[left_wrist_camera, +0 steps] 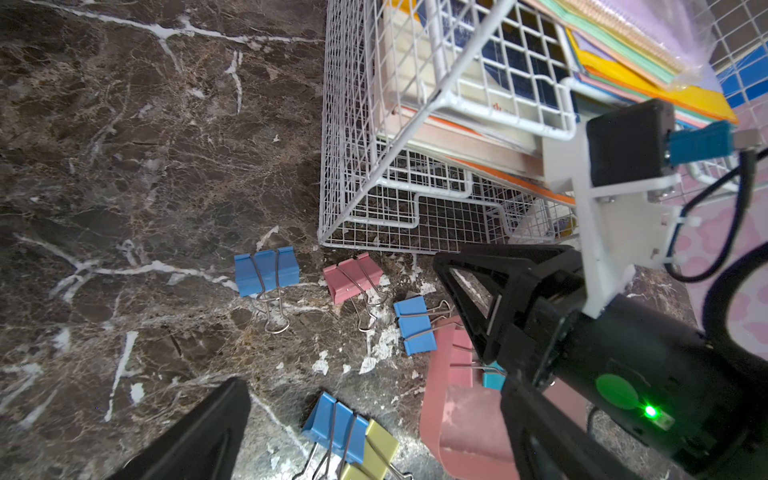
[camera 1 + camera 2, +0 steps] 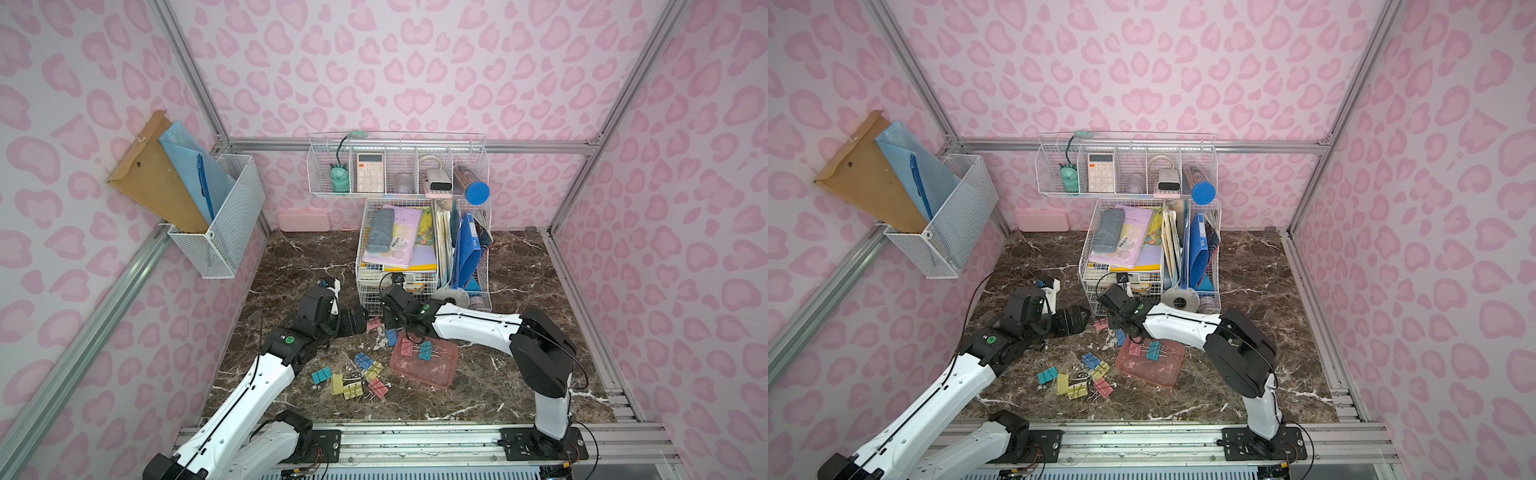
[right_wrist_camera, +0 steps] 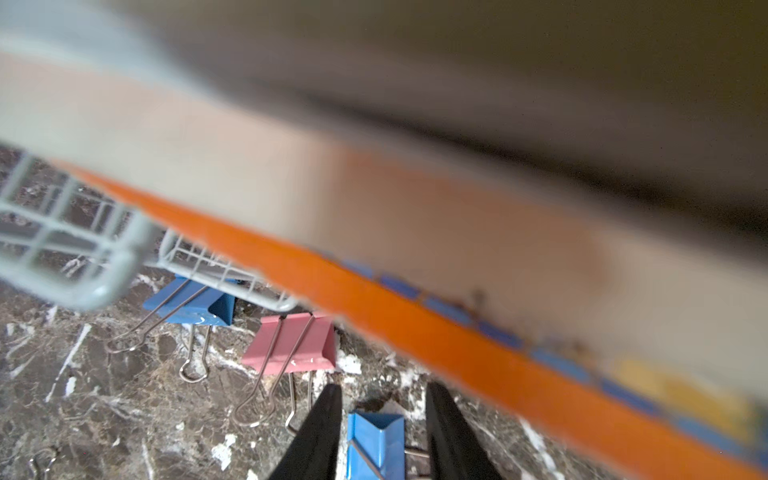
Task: Put the binder clips in the storage box
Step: Pick up the binder clip at the center of the board.
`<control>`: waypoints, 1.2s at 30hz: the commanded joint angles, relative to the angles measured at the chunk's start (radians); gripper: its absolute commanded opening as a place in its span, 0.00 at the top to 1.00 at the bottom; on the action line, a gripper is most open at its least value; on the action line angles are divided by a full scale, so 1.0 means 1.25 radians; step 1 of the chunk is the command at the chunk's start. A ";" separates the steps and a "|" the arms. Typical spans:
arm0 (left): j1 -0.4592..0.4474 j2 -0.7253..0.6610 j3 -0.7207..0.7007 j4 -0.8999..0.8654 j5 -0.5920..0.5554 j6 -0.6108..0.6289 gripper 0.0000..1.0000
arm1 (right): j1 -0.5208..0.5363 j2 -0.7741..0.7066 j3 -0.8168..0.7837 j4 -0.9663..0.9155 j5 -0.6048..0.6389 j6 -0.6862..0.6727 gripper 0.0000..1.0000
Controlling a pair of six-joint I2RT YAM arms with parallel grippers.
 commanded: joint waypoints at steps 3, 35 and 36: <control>0.000 0.000 0.000 -0.010 0.001 0.014 0.01 | 0.041 -0.044 -0.065 -0.060 -0.008 0.000 0.57; 0.000 -0.010 -0.009 -0.018 -0.005 0.016 0.01 | 0.023 -0.050 -0.121 -0.011 -0.060 0.039 0.71; 0.000 -0.009 -0.008 -0.017 -0.005 0.016 0.00 | 0.024 -0.048 -0.120 -0.014 -0.058 0.039 0.73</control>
